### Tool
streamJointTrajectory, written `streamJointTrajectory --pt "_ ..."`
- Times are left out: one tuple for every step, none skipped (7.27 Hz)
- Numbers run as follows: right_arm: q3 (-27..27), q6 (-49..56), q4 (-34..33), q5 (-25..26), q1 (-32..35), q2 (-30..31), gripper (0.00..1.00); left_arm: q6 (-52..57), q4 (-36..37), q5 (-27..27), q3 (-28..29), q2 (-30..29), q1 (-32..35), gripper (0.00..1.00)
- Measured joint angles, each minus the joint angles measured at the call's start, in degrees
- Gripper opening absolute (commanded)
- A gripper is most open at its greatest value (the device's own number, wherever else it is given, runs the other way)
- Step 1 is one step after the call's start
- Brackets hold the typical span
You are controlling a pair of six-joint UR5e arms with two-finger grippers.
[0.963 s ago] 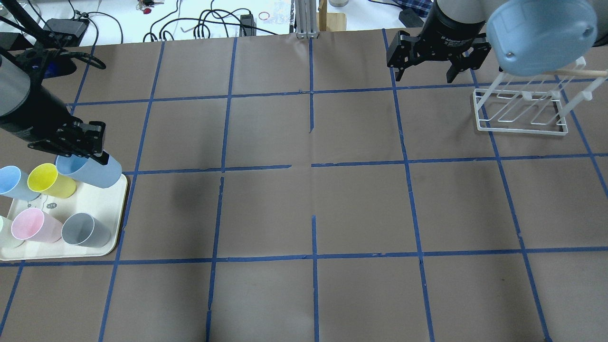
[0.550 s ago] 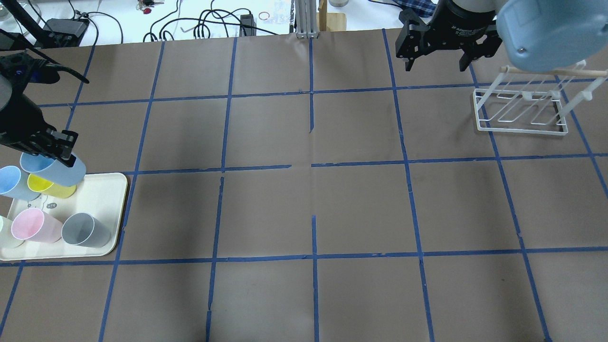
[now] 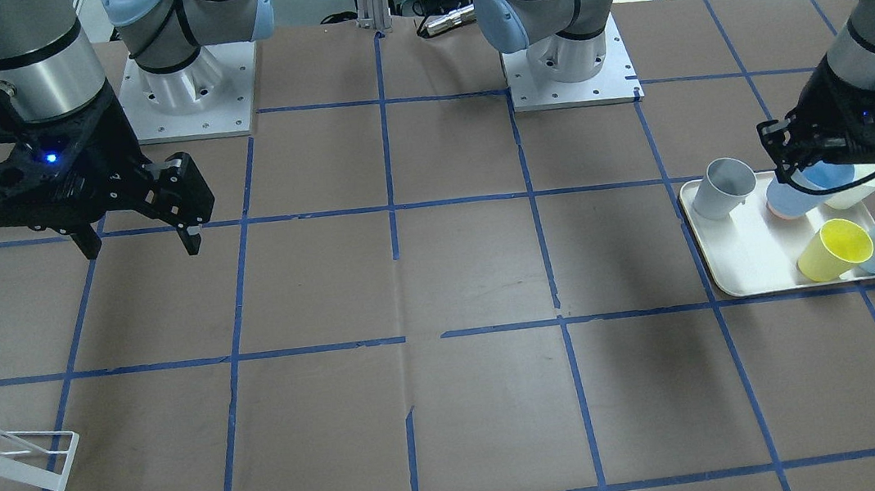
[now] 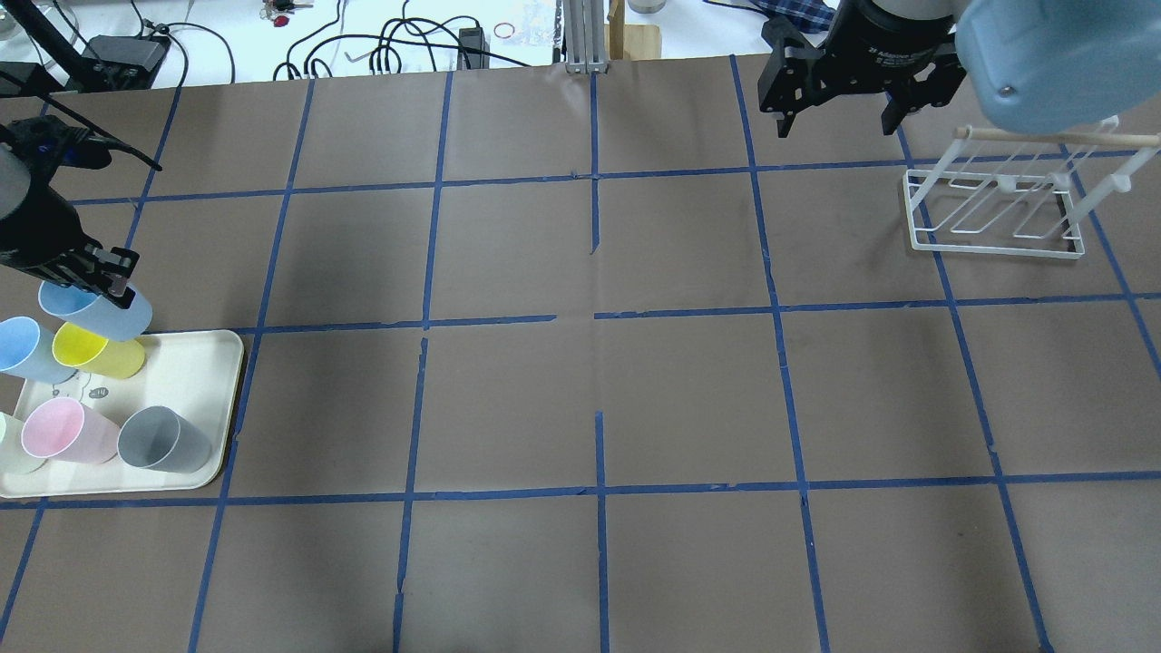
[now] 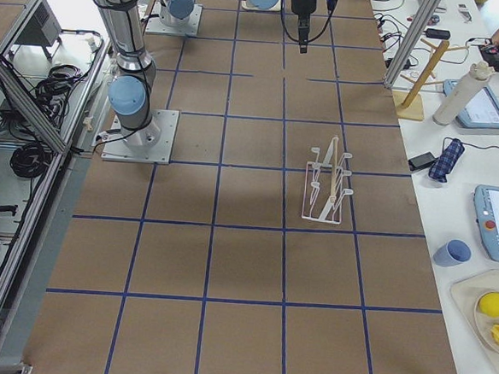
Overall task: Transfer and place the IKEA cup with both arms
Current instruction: 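Lower the cup onto the tray beside the yellow cup with the left gripper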
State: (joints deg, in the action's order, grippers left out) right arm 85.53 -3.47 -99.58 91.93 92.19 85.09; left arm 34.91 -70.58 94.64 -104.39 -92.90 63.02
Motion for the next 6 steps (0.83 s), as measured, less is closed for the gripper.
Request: streamJointTrajectory --pt "0.0 1.4 1.1 0.2 -0.1 0.1 1.0 0.0 3.0 -0.1 -0.1 -2.8 -0.1 0.0" --pt "0.0 1.9 1.5 0.3 0.0 0.4 1.0 -0.2 5.0 -0.3 -0.2 -5.6 -0.1 0.0" --pt "0.1 1.9 1.8 0.3 -0.1 0.5 1.0 -0.2 6.3 -0.4 -0.2 -7.7 -0.1 0.0" --pt "0.1 1.8 2.0 0.2 -0.1 0.5 1.0 -0.3 7.0 -0.3 -0.3 -9.5 -0.3 0.0" --pt "0.1 1.8 2.1 0.1 -0.1 0.5 1.0 -0.4 7.3 -0.4 -0.5 -11.0 -0.6 0.0" --pt "0.1 1.8 2.1 -0.1 -0.2 0.5 1.0 -0.4 7.5 -0.4 -0.8 -12.0 -1.0 0.0"
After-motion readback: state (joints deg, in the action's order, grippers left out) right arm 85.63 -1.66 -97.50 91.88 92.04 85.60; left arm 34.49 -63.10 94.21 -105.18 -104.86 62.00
